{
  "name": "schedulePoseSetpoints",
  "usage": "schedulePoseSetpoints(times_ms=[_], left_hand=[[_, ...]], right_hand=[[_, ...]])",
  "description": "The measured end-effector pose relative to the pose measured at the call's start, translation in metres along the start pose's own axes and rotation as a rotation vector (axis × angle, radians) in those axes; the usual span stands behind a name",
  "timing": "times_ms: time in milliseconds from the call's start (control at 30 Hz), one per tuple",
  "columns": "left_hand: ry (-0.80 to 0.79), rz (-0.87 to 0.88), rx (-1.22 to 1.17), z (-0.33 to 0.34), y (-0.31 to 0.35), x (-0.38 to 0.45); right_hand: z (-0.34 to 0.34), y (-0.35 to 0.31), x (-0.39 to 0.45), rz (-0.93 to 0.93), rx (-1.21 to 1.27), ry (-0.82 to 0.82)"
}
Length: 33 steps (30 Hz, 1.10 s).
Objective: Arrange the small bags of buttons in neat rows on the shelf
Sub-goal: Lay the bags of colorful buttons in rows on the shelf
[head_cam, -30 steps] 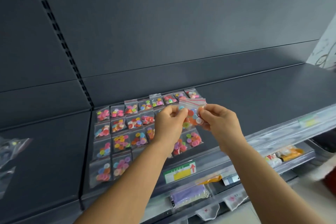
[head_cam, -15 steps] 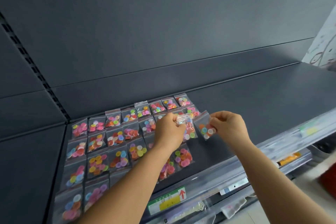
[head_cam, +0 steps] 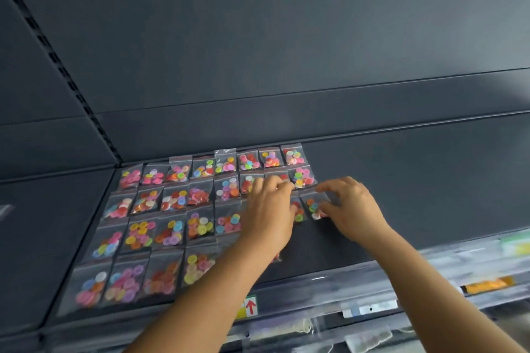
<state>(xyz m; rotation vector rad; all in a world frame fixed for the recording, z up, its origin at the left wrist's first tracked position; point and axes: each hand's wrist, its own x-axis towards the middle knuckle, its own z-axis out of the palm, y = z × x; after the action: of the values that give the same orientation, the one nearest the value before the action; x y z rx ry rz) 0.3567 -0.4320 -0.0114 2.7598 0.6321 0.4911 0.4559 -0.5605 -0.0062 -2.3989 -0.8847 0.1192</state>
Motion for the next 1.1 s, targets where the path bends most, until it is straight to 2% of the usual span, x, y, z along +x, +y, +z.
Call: schedulePoseSetpoints(times_ms=[67,133,467,667,833,1100], left_hand=[[-0.077,0.064,-0.007,0.002,0.001,-0.005],[-0.128,0.062,-0.023,0.002,0.002,-0.008],[-0.168,0.028,0.000,-0.002,0.005,-0.011],[-0.072,0.020,0.047,-0.013,-0.002,-0.019],[-0.008,-0.050,0.118,-0.039,-0.021,-0.037],[0.075,-0.217,0.154,-0.094,-0.098,-0.090]], right_hand=[[0.001,0.002,-0.002,-0.103,-0.052,-0.081],[0.003,0.004,-0.003,-0.114,-0.070,-0.134],[0.009,0.002,0.004,-0.109,-0.087,-0.119],[0.005,-0.011,-0.003,-0.184,-0.188,-0.077],[0.010,-0.044,-0.011,-0.311,-0.245,-0.125],[0.053,-0.134,-0.026,-0.493,-0.173,-0.192]])
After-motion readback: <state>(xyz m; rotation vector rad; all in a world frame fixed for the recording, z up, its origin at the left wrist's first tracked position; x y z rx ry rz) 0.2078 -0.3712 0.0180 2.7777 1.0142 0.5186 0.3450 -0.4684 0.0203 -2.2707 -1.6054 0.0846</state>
